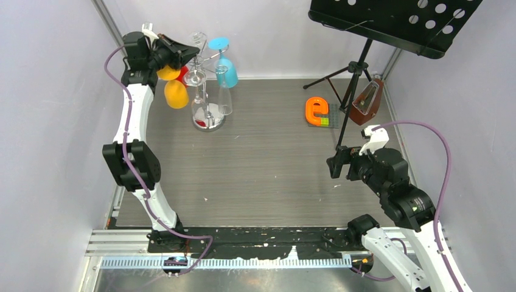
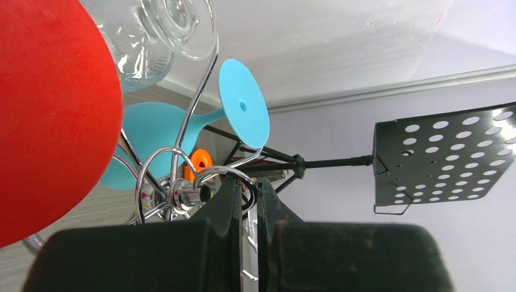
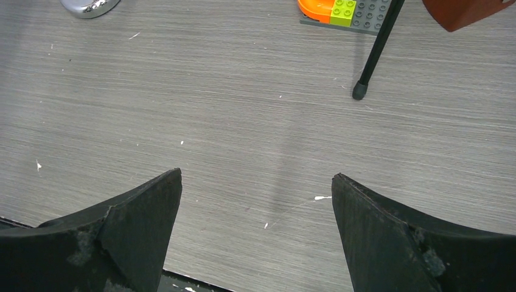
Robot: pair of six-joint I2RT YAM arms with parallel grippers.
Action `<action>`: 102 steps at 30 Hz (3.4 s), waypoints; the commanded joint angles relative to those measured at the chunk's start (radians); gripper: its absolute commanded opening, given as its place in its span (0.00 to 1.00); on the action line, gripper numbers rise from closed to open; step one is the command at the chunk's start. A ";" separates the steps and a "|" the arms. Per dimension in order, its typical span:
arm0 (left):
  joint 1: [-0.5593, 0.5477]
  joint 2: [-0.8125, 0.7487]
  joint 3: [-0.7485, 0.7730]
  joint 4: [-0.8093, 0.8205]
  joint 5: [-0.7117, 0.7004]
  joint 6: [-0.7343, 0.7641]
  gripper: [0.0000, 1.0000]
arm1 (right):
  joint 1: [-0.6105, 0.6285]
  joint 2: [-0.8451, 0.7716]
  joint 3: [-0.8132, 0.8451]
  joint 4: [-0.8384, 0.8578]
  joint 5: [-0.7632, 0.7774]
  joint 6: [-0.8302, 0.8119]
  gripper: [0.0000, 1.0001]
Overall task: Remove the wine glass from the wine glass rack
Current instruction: Pick up the wine rack from the center of the board, then place the wine rack at the center of the board.
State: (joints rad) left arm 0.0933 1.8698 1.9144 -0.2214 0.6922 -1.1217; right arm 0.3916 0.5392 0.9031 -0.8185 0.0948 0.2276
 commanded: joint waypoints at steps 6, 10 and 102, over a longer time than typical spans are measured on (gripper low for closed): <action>-0.004 -0.051 -0.023 0.284 0.113 -0.134 0.00 | 0.003 -0.012 0.016 0.009 -0.004 0.018 1.00; -0.003 -0.064 -0.018 0.304 0.128 -0.141 0.00 | 0.003 -0.010 0.022 0.009 -0.008 0.020 1.00; -0.343 -0.497 -0.320 0.518 0.174 -0.230 0.00 | 0.003 -0.066 0.133 -0.098 -0.008 0.040 1.00</action>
State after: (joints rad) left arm -0.2260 1.5349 1.5398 0.0017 0.8635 -1.3453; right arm 0.3916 0.4858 0.9825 -0.9169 0.0666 0.2684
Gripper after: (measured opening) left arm 0.007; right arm 0.998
